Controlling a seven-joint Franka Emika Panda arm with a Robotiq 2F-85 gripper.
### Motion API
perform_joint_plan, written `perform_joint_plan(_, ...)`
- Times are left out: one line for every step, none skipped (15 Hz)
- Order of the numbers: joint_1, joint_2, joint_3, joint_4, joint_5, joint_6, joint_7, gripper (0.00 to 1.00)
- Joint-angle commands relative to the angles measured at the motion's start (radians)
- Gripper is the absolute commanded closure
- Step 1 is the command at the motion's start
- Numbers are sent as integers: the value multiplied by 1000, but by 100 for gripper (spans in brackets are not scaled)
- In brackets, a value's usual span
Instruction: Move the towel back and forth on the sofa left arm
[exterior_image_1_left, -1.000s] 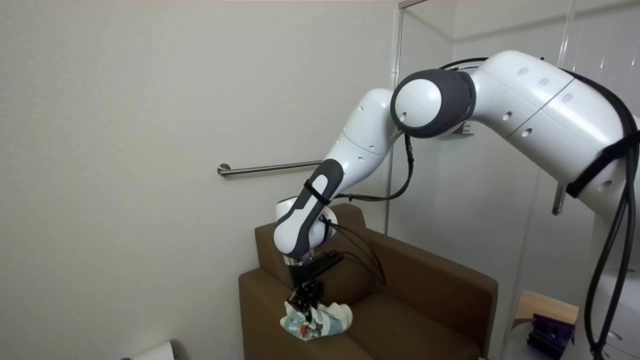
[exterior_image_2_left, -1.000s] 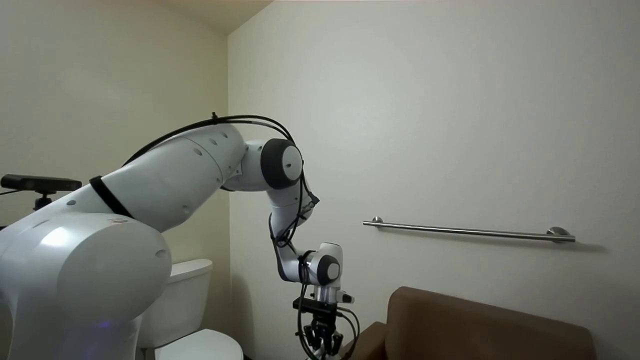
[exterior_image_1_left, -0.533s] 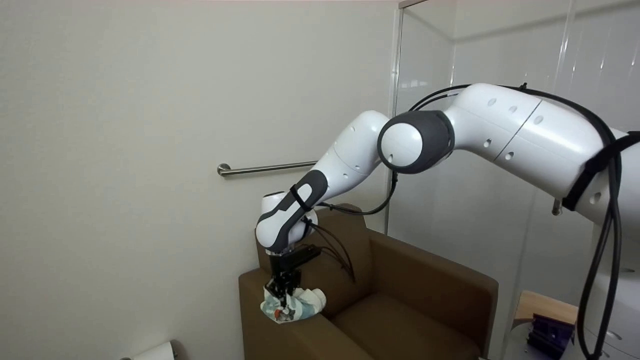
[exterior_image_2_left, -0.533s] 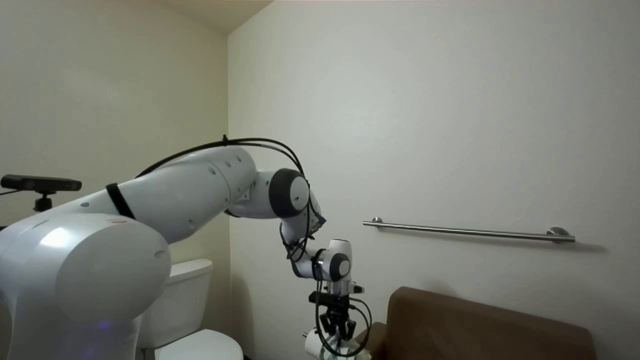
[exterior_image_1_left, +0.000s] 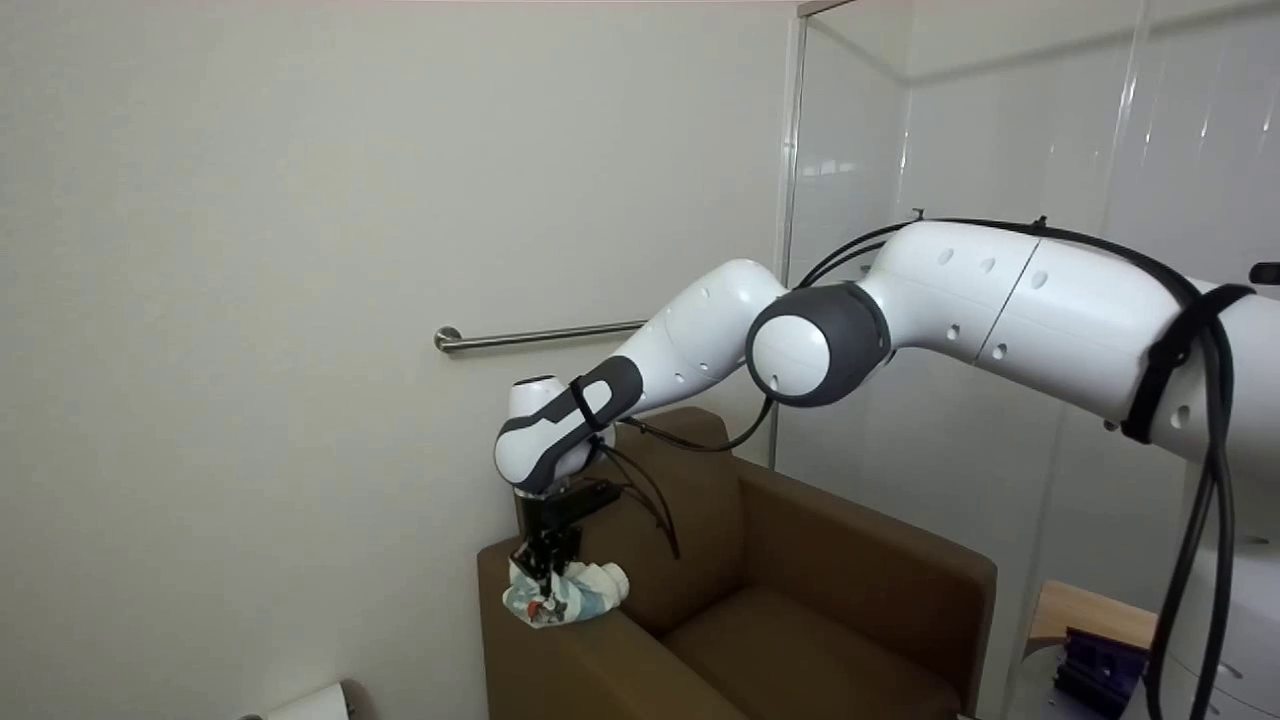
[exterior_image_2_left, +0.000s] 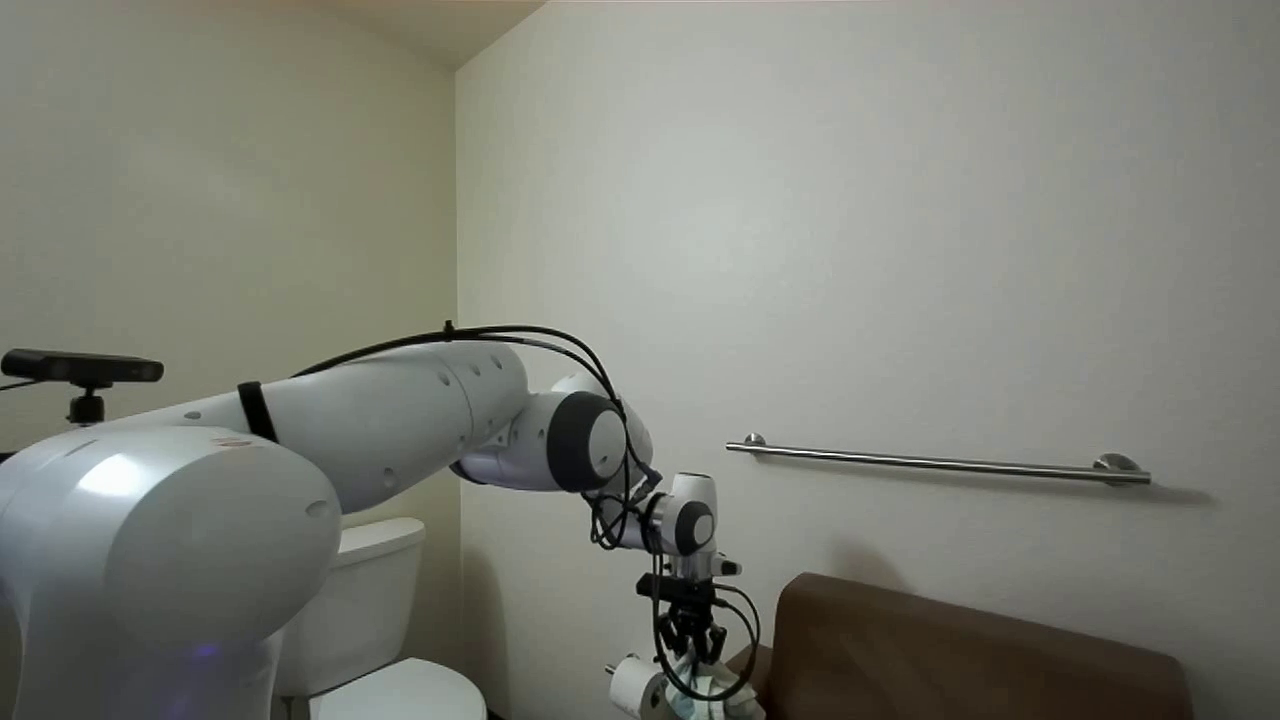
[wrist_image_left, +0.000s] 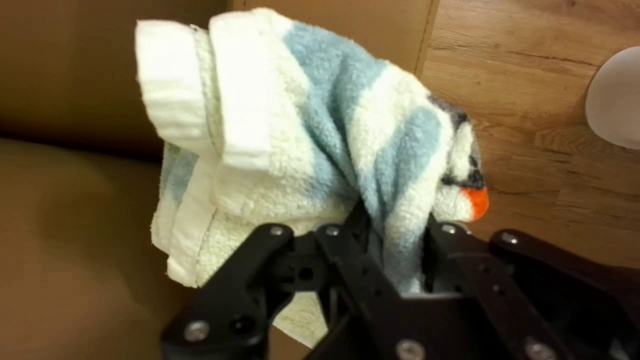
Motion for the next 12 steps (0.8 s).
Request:
perform_joint_plan(-41,-5,43,32,18,-50,-95,90)
perform_joint_plan(-48,-22,57,8,22,-52,-122,90)
perform_joint_plan(-56,-40,70,-28,25,-48,-146,90)
perform_joint_plan(-68,-51,89,-57,33,-44,-173,91)
perform_joint_plan(-76,-60,105,-83,39,-46,-193,90)
perform_joint_plan(-89,-70,128,-124,48,-45,-218,91)
perform_joint_plan(-100,-79,149,-165,56,-48,-236,90)
perform_joint_plan(-111,-90,167,-214,67,-46,-248,90)
perform_joint_plan(-124,-103,185,-266,78,-46,-257,90)
perform_joint_plan(-139,-114,199,-312,91,-50,-255,90)
perform_joint_plan(-150,-126,209,-356,103,-48,-247,90)
perform_joint_plan(-162,-143,213,-401,111,-47,-233,90)
